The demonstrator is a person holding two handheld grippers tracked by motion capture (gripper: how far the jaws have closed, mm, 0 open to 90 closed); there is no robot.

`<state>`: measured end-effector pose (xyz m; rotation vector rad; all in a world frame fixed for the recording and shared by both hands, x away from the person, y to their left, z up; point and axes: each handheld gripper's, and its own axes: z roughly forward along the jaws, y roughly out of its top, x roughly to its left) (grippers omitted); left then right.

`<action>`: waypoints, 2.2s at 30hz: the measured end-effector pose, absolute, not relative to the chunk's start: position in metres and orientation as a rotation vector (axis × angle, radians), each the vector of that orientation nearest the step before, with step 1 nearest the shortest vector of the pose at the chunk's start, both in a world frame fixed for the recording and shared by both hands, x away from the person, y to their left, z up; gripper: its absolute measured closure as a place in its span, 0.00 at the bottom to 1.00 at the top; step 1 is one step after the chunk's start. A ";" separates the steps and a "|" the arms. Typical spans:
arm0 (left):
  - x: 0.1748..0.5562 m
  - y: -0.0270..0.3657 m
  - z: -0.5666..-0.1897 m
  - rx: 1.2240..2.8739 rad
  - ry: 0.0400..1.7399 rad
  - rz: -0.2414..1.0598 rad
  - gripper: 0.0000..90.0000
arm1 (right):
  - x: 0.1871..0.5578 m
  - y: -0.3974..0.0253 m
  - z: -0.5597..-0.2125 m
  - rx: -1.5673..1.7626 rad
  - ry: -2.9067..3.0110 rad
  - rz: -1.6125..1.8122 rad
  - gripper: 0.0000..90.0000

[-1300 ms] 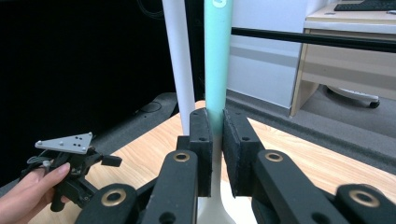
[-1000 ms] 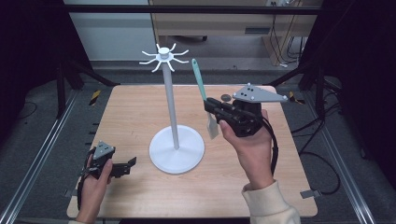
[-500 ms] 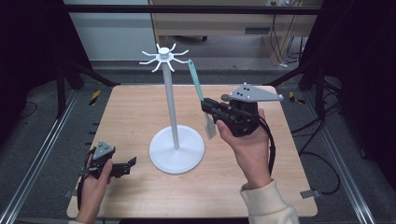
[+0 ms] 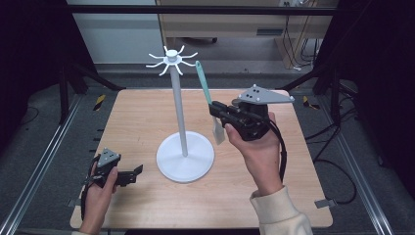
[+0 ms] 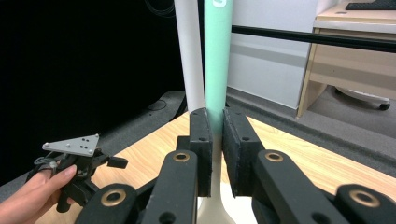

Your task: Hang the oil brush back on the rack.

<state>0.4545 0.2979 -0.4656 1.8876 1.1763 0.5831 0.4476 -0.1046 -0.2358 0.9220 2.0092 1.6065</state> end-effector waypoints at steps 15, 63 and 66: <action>0.454 0.297 -0.466 1.893 1.175 0.581 0.03 | 0.456 -0.090 -0.240 0.927 2.038 1.611 0.92; 0.454 0.298 -0.466 1.884 1.176 0.576 0.03 | 0.463 -0.085 -0.251 0.949 1.903 1.447 0.57; 0.455 0.298 -0.466 1.884 1.177 0.576 0.03 | 0.460 -0.091 -0.251 0.956 1.878 1.398 0.49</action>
